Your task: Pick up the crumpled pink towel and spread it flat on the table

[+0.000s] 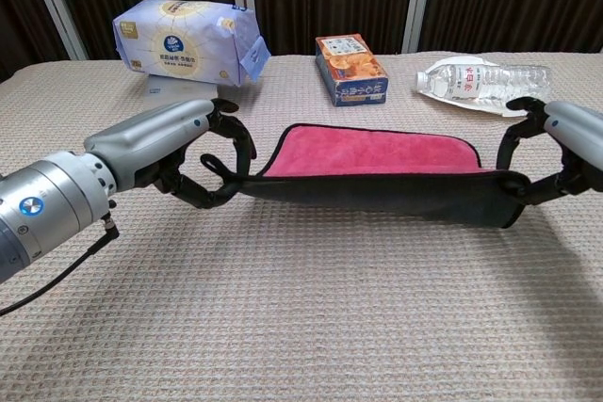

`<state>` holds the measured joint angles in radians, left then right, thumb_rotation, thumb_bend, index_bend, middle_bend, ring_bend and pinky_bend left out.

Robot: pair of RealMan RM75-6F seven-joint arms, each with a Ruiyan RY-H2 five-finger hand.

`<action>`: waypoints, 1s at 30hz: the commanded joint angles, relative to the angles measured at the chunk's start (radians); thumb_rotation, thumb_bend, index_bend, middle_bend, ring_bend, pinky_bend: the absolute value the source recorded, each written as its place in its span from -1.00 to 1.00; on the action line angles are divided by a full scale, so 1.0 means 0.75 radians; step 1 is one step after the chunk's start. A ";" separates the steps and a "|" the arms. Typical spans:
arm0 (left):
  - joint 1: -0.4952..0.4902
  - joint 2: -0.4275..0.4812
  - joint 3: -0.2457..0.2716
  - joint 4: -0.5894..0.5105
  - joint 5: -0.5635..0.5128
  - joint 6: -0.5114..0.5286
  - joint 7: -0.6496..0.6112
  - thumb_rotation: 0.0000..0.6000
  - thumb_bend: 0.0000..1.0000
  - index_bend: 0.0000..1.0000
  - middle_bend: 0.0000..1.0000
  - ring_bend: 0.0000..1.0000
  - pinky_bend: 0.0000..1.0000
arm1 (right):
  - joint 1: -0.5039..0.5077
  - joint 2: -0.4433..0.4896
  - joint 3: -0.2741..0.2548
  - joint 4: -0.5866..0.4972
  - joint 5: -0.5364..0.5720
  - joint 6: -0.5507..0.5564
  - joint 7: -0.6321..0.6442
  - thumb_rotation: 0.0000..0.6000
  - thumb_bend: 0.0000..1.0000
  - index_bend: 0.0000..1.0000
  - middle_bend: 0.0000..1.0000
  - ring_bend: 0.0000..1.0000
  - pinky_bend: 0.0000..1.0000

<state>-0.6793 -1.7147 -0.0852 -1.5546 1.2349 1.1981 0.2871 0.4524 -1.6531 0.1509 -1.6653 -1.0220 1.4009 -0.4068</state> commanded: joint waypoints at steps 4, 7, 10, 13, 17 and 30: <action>0.017 -0.002 0.009 0.005 0.017 -0.014 -0.006 1.00 -0.03 0.06 -0.40 -0.98 -0.94 | -0.025 -0.033 -0.037 0.006 -0.034 -0.009 -0.011 1.00 0.12 0.22 -0.93 -1.00 -1.00; 0.027 0.000 0.019 0.007 0.031 -0.024 -0.014 1.00 -0.03 0.06 -0.40 -0.98 -0.94 | -0.034 -0.051 -0.049 0.017 -0.040 -0.017 -0.024 1.00 0.12 0.22 -0.93 -1.00 -1.00; 0.035 -0.001 0.026 0.010 0.040 -0.034 -0.015 1.00 -0.03 0.05 -0.41 -0.98 -0.94 | -0.042 -0.067 -0.056 0.028 -0.049 -0.019 -0.036 1.00 0.12 0.22 -0.93 -1.00 -1.00; 0.042 -0.002 0.033 0.011 0.045 -0.045 -0.011 1.00 -0.04 0.03 -0.43 -0.98 -0.94 | -0.050 -0.081 -0.054 0.045 -0.047 -0.028 -0.039 1.00 0.12 0.22 -0.93 -1.00 -1.00; 0.052 -0.005 0.037 0.010 0.044 -0.062 -0.009 1.00 -0.17 -0.04 -0.45 -0.98 -0.94 | -0.061 -0.089 -0.056 0.068 -0.046 -0.044 -0.038 1.00 0.12 0.17 -0.93 -1.00 -1.00; 0.074 0.053 0.020 -0.048 -0.012 -0.122 0.015 1.00 -0.87 -0.43 -0.63 -1.00 -0.98 | -0.104 -0.059 -0.093 0.033 -0.060 -0.076 -0.079 1.00 -0.16 -1.00 -1.00 -1.00 -1.00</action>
<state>-0.6260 -1.6820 -0.0690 -1.5826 1.2276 1.1108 0.3003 0.3776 -1.7002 0.0843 -1.6369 -1.0654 1.3450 -0.4627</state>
